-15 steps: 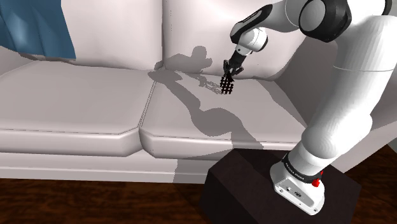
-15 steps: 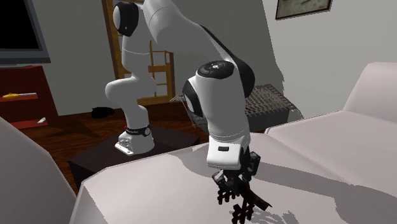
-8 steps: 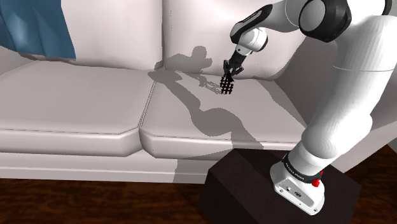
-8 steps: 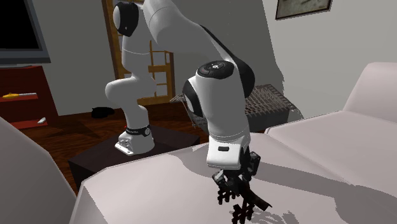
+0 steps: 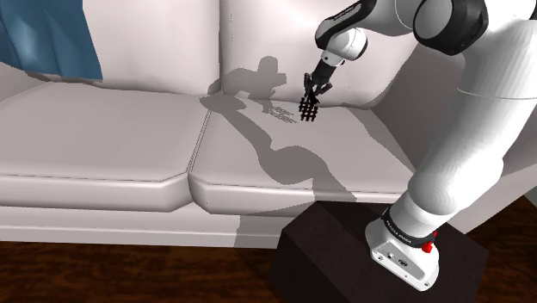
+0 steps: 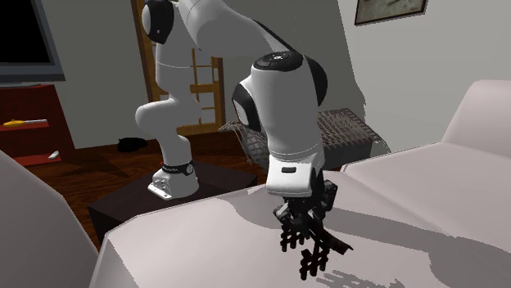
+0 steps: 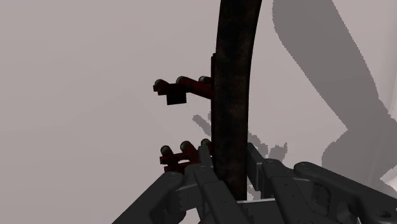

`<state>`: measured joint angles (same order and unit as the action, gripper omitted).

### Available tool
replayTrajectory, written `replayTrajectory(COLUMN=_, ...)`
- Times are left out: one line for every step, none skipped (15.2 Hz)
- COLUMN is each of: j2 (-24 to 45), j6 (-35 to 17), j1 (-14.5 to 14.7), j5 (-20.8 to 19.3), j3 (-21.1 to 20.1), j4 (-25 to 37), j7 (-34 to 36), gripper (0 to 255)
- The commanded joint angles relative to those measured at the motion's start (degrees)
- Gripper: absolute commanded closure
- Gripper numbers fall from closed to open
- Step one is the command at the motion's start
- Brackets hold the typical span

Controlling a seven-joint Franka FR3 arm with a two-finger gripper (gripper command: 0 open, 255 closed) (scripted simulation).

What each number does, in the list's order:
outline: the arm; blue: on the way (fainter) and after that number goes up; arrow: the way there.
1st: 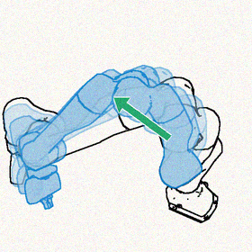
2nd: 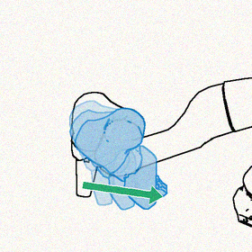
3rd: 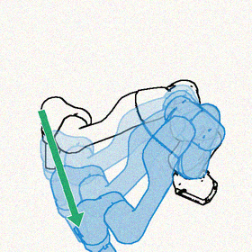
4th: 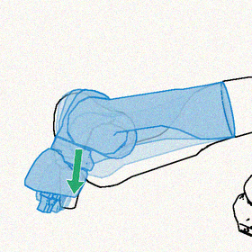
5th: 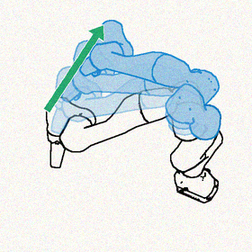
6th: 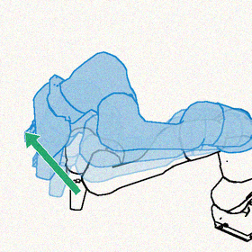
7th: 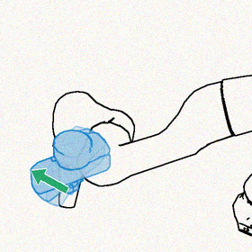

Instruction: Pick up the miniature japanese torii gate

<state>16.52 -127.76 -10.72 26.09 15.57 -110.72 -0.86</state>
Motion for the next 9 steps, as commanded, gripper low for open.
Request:
replayTrajectory(j2=-0.77, j6=1.08, j1=0.14, j5=-0.59, j3=0.16, j4=0.46, j7=0.70, gripper=255)
replayTrajectory(j2=-1.15, j6=1.66, j1=0.18, j5=-0.89, j3=0.25, j4=0.73, j7=1.03, gripper=255)
replayTrajectory(j2=-1.53, j6=2.25, j1=0.22, j5=-1.18, j3=0.34, j4=1.01, j7=1.35, gripper=255)
replayTrajectory(j2=-1.89, j6=2.85, j1=0.26, j5=-1.47, j3=0.42, j4=1.31, j7=1.66, gripper=255)
replayTrajectory(j2=-2.24, j6=3.45, j1=0.29, j5=-1.74, j3=0.50, j4=1.62, j7=1.98, gripper=255)
replayTrajectory(j2=-2.59, j6=4.05, j1=0.32, j5=-2.02, j3=0.57, j4=1.94, j7=2.29, gripper=255)
replayTrajectory(j2=-2.92, j6=4.66, j1=0.35, j5=-2.28, j3=0.64, j4=2.28, j7=2.59, gripper=255)
replayTrajectory(j2=-2.97, j6=4.75, j1=0.35, j5=-2.32, j3=0.65, j4=2.33, j7=2.64, gripper=255)
replayTrajectory(j2=-2.97, j6=4.75, j1=0.35, j5=-2.32, j3=0.65, j4=2.33, j7=2.64, gripper=255)
